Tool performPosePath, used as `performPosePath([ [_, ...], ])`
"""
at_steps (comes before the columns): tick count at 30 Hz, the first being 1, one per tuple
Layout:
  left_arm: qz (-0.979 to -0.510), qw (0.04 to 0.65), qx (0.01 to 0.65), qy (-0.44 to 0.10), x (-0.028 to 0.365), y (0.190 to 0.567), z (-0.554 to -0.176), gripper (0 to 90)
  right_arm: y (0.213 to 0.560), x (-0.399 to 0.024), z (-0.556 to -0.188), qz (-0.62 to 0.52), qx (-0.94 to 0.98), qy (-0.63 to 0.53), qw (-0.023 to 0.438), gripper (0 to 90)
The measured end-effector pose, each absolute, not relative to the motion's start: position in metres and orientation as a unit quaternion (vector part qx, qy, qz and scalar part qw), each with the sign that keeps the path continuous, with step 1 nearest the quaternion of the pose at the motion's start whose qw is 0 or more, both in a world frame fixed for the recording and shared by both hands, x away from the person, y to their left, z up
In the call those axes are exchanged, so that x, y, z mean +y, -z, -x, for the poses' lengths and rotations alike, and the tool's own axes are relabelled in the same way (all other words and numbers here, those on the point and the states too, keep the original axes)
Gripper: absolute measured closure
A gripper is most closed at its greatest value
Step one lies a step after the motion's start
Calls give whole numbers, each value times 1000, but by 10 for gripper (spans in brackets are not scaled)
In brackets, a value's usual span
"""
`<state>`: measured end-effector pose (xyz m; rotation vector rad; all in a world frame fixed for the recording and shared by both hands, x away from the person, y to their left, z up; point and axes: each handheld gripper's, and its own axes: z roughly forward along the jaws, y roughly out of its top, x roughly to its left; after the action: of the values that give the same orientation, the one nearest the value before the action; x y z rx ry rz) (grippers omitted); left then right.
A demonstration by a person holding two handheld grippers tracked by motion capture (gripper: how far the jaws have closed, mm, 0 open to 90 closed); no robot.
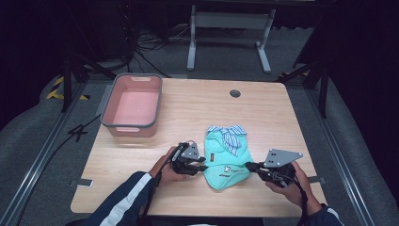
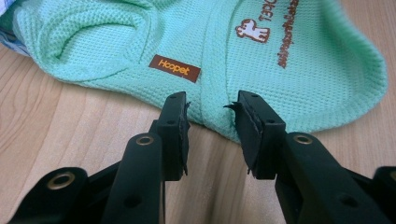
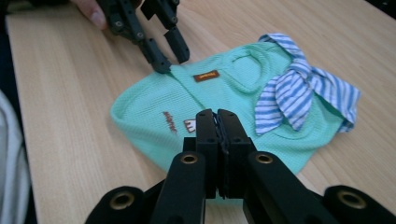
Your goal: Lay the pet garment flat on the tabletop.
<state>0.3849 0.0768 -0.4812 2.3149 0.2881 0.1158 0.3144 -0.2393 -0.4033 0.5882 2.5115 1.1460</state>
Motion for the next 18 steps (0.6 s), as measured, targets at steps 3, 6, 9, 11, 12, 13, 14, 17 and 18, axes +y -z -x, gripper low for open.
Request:
performPosePath([
  [3,-911,393,114,-45,77,481,-385,642,404,-240,-316,-214,873,-405,164,853],
  [6,-911,393,115,-45,77,481,-385,642,411,-238,-319,-214,882,-391,155,875],
  [9,-911,393,116,-45,77,481,-385,642,419,-235,-321,-197,902,-359,139,897],
  [11,-911,393,116,-45,77,481,-385,643,425,-235,-323,-198,911,-335,139,897],
  [12,-911,393,117,-45,77,481,-385,642,429,-237,-325,-204,913,-324,144,897],
  [13,-911,392,117,-45,77,481,-385,642,432,-240,-328,-211,912,-320,147,897],
  [14,-911,393,117,-45,77,481,-385,642,434,-242,-331,-218,910,-320,148,897],
  [17,-911,393,116,-45,77,481,-385,642,441,-254,-341,-250,901,-324,146,897],
  [18,-911,392,117,-44,77,481,-385,642,443,-255,-343,-251,902,-320,142,898],
])
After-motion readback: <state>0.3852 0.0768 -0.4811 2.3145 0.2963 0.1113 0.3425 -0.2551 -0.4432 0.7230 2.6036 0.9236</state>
